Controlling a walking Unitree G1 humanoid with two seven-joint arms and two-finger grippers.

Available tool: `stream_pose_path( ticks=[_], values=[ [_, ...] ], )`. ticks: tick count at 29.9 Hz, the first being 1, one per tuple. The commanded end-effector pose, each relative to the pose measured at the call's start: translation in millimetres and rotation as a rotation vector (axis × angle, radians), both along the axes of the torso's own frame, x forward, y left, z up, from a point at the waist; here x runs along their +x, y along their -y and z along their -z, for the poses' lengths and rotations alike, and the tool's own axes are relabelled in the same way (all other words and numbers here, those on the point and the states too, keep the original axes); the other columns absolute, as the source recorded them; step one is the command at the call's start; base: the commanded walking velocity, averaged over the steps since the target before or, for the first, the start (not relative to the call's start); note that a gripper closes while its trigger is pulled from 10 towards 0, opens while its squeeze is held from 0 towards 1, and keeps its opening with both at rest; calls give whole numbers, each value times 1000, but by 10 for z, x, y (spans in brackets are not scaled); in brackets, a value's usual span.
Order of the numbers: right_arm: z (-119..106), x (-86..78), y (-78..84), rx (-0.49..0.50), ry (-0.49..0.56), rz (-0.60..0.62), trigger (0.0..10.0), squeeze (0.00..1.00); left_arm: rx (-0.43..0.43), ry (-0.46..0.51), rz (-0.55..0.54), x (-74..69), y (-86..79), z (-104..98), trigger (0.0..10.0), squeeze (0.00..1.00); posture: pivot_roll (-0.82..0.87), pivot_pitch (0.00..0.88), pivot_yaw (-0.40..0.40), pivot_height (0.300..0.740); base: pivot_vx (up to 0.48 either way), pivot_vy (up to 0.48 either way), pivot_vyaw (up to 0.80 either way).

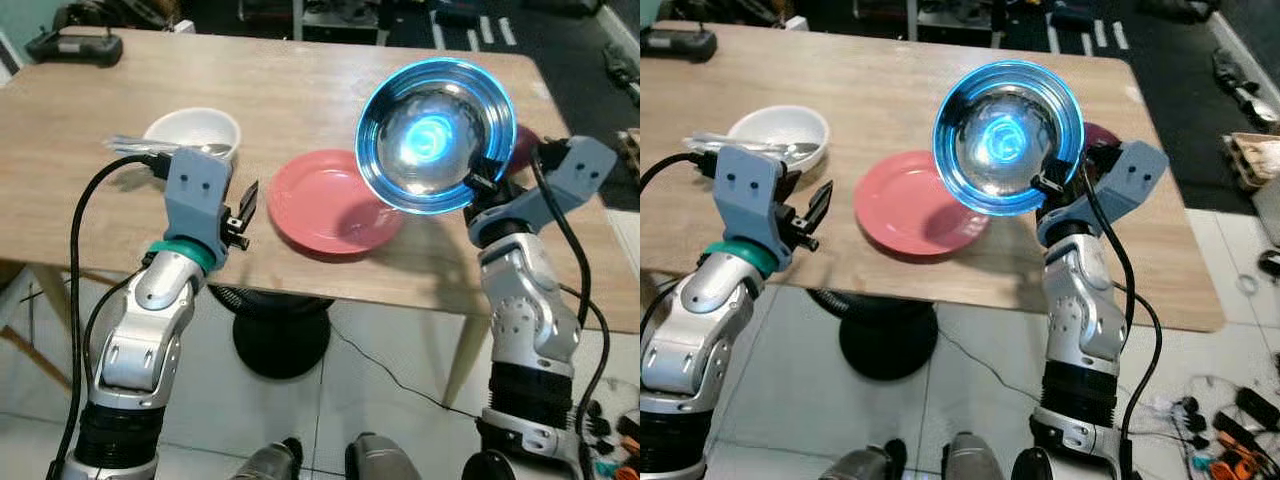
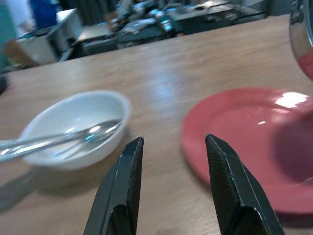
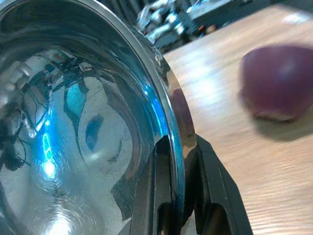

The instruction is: Setting the table

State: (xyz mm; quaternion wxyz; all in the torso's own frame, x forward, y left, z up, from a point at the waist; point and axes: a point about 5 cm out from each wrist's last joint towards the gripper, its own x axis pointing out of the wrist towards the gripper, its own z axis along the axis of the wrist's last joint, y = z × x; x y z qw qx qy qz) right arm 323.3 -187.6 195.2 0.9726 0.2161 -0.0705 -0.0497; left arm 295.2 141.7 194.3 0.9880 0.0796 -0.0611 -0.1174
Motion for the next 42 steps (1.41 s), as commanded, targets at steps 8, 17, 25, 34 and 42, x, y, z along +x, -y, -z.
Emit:
stream_pose_path(
  ticks=[8,17,25,34,42],
  values=[
    [5,5,-7,19,-5,-1,10000,0,10,-30,-14,7,-19,58,10000,0,-126,11,38,740,0,0,794],
    [18,6,-6,28,-12,1,10000,0,13,-29,-15,12,-22,58,10000,0,-126,12,39,740,0,0,794],
    [24,9,-11,31,-16,-1,10000,0,17,-31,-17,17,-25,57,10000,0,-126,11,39,740,0,0,794],
    [27,14,-31,26,-18,-14,10000,0,19,-32,-15,26,-11,61,10000,0,-128,5,39,740,0,0,794],
    [23,18,-52,21,-16,-28,10000,0,17,-33,-13,27,4,66,10000,0,-129,0,37,740,0,0,794]
  ],
)
